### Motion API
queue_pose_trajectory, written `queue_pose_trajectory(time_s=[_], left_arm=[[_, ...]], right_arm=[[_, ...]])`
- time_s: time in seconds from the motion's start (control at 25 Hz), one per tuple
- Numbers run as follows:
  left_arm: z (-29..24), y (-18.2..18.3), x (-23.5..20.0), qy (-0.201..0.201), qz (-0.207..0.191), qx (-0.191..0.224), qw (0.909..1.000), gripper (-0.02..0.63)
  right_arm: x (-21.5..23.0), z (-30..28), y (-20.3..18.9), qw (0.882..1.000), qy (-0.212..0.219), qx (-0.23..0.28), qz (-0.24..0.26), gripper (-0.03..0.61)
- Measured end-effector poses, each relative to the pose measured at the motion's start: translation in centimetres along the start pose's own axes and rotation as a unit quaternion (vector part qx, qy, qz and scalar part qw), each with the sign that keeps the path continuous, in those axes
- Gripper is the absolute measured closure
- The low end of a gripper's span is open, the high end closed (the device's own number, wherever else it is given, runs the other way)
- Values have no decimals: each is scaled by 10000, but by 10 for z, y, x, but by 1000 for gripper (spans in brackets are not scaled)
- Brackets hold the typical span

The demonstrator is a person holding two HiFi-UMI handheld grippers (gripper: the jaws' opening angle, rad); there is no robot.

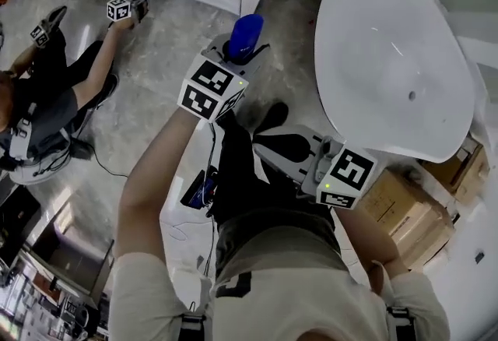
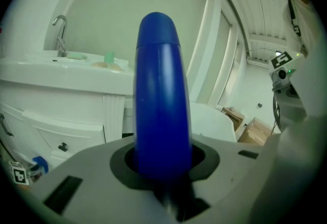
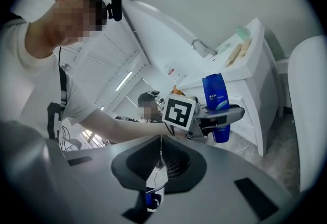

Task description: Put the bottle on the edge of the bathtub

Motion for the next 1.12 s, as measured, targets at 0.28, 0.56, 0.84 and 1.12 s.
queue_pose_trajectory(time_s=[0.28, 0.56, 0.84, 1.12], left_arm=[[-61, -61, -29, -47, 124, -92, 9999, 456], [-128, -108, -56, -233, -159, -38, 9996, 456], [-187, -148, -88, -277, -413, 156, 9986, 456], [-257, -203, -107, -414, -754, 360, 9956, 456]], right_arm=[[50, -29, -34, 9984, -313, -385, 268, 549], [120, -60, -82, 9959, -477, -571, 505, 549], [188, -84, -115, 9930, -600, -523, 874, 549], [255, -96, -165, 9931, -519, -435, 953, 549]])
Point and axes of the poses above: the fingertips, and each gripper's own axes: z backward along the fingers, x to its right, y out of its top, the point moved 10 cm from there along z, backward along the fingers
